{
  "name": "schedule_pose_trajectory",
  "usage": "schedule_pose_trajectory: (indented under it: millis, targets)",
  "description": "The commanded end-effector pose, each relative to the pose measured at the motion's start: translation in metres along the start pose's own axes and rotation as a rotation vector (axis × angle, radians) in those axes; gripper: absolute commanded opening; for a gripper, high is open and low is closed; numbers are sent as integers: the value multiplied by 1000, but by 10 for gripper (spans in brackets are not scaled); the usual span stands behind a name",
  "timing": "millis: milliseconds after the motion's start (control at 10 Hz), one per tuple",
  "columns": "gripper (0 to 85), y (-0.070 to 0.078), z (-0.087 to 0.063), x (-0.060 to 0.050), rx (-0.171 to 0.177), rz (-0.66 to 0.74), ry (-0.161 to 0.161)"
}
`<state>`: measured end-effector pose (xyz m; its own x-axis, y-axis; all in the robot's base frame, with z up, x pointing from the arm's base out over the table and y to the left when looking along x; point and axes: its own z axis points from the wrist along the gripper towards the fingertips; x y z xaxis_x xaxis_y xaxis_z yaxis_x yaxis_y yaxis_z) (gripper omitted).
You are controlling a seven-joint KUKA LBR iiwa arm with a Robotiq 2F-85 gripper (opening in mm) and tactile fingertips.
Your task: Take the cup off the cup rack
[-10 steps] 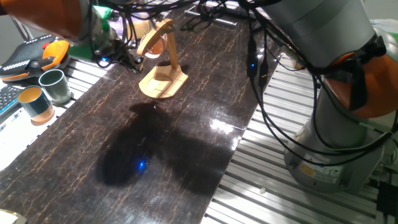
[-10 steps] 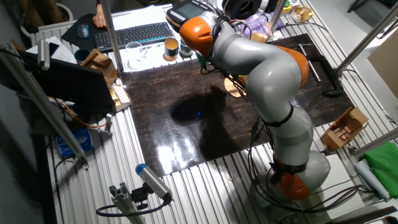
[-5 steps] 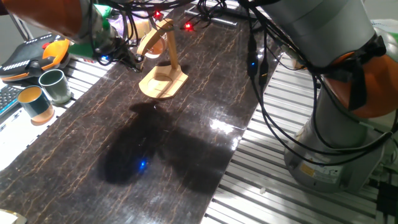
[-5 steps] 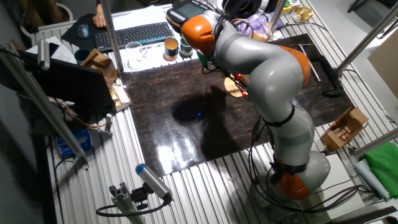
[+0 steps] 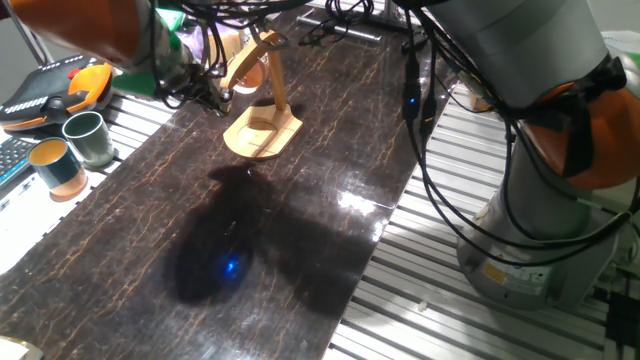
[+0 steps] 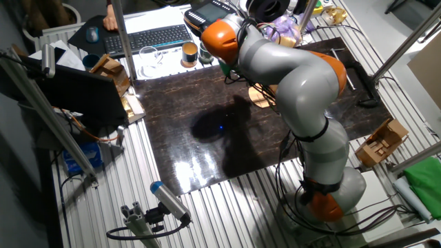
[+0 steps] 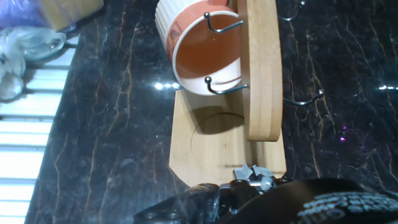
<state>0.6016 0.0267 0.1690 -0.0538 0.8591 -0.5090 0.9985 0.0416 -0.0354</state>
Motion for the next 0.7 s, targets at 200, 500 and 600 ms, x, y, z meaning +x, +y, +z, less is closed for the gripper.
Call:
schedule_pose_trajectory:
  millis: [200, 500, 600]
  targets:
    - [7, 0, 0, 0, -4, -18, 17]
    - [7, -1, 0, -3, 18, -27, 27]
    - [7, -2, 0, -7, 23, -25, 41]
